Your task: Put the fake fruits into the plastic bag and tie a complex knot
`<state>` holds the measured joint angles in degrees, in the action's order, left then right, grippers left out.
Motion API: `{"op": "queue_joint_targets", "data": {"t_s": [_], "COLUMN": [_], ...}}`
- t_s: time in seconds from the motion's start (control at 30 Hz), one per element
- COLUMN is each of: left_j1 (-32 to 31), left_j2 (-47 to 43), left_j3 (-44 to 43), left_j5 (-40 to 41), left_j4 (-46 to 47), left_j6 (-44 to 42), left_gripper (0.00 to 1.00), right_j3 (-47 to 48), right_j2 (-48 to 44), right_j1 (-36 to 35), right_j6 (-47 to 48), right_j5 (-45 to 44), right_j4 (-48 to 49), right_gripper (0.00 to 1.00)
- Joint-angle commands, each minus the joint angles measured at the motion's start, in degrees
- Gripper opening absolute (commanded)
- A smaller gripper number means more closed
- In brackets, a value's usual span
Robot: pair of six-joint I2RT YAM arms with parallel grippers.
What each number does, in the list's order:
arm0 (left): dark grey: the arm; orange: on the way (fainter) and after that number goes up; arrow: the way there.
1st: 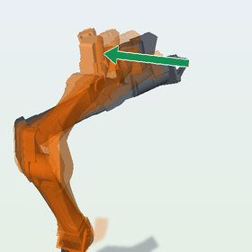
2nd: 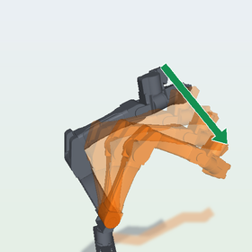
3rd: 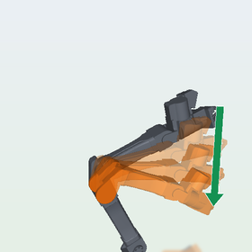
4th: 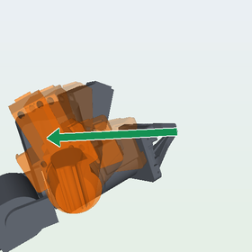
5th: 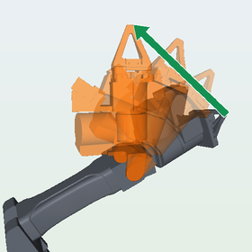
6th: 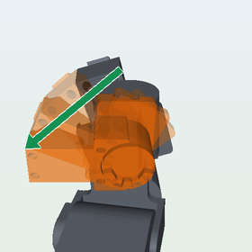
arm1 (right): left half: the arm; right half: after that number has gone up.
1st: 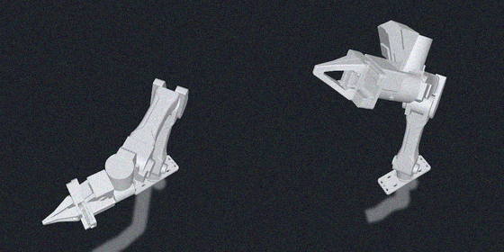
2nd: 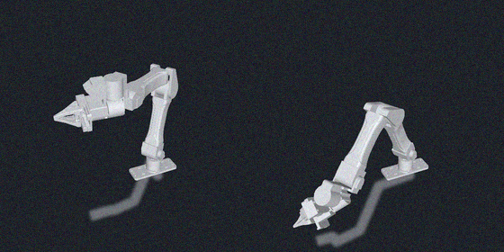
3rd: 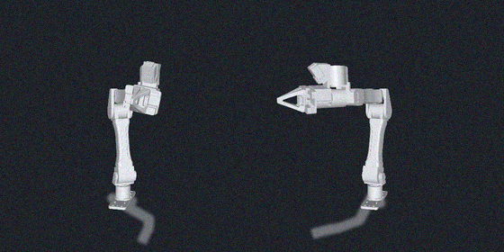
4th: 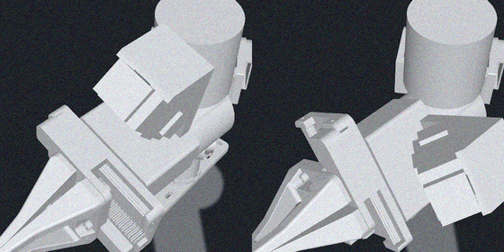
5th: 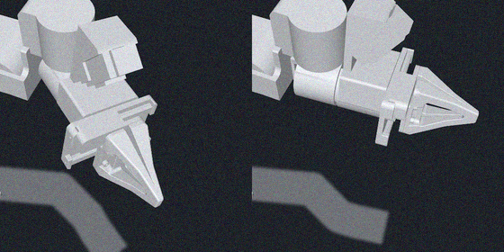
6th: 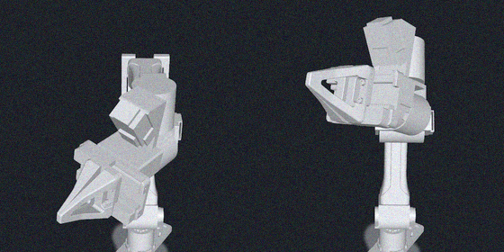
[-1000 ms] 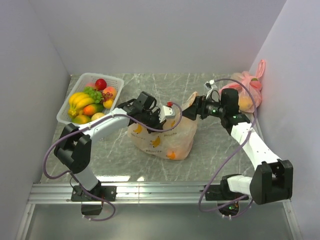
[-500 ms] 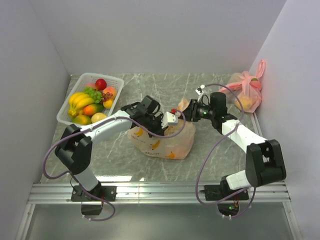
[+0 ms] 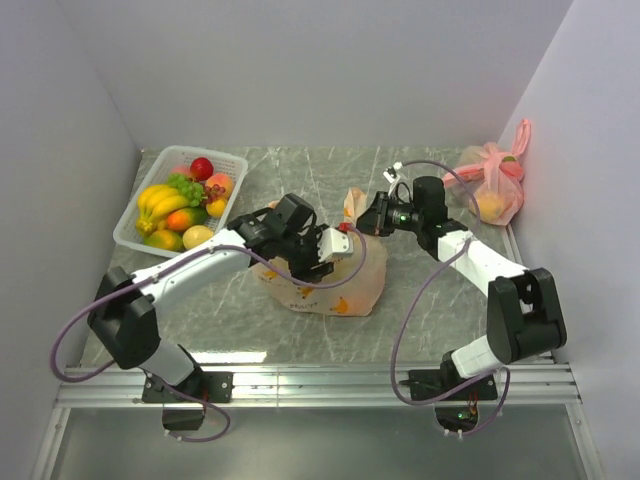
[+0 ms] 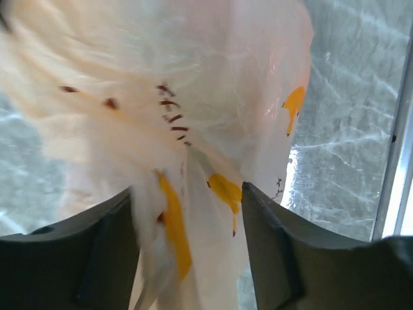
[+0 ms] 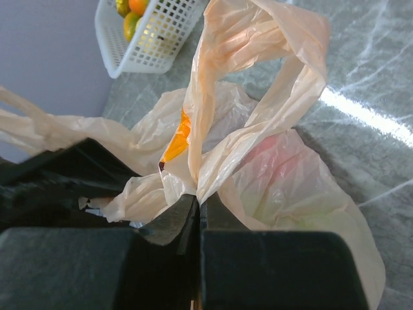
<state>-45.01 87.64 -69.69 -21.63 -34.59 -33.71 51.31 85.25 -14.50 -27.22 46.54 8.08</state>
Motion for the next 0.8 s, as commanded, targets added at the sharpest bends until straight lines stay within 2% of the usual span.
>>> {"op": "queue_joint_targets", "data": {"t_s": [0.0, 0.13, 0.23, 0.27, 0.37, 0.57, 0.77], "left_j1": [0.28, 0.71, 0.98, 1.07, 1.07, 1.07, 0.98], "left_j2": [-3.44, -2.21, -0.46, 0.07, 2.71, 6.50, 5.62], "left_j3": [-4.92, -7.56, -8.18, -7.92, -6.52, -4.41, -1.77], "left_j5": [0.19, -1.48, -2.28, -2.45, -3.16, -5.78, -8.78], "left_j4": [-3.19, -2.95, -0.93, -0.57, 1.10, 3.03, 4.62], "left_j6": [3.04, 5.50, 6.38, 6.29, 5.59, 3.57, 3.30], "left_gripper": [0.66, 0.62, 0.54, 0.43, 0.30, 0.11, 0.02], "right_j3": [-0.59, -1.21, -1.21, -1.12, -1.39, -1.03, 0.10], "right_j2": [-4.82, -6.41, -6.94, -6.94, -6.68, -4.58, -0.01], "right_j1": [-0.53, -0.97, -1.05, -1.14, -1.14, -1.41, -2.46], "right_j6": [2.61, 3.49, 3.58, 3.41, 2.53, 2.61, 1.74], "right_j5": [0.39, 0.83, 0.83, 0.92, 1.44, 0.48, -1.19], "right_j4": [1.42, 1.42, 1.50, 1.50, 2.64, 3.26, 5.10], "right_gripper": [0.00, 0.00, 0.00, 0.00, 0.00, 0.00, 0.00]}}
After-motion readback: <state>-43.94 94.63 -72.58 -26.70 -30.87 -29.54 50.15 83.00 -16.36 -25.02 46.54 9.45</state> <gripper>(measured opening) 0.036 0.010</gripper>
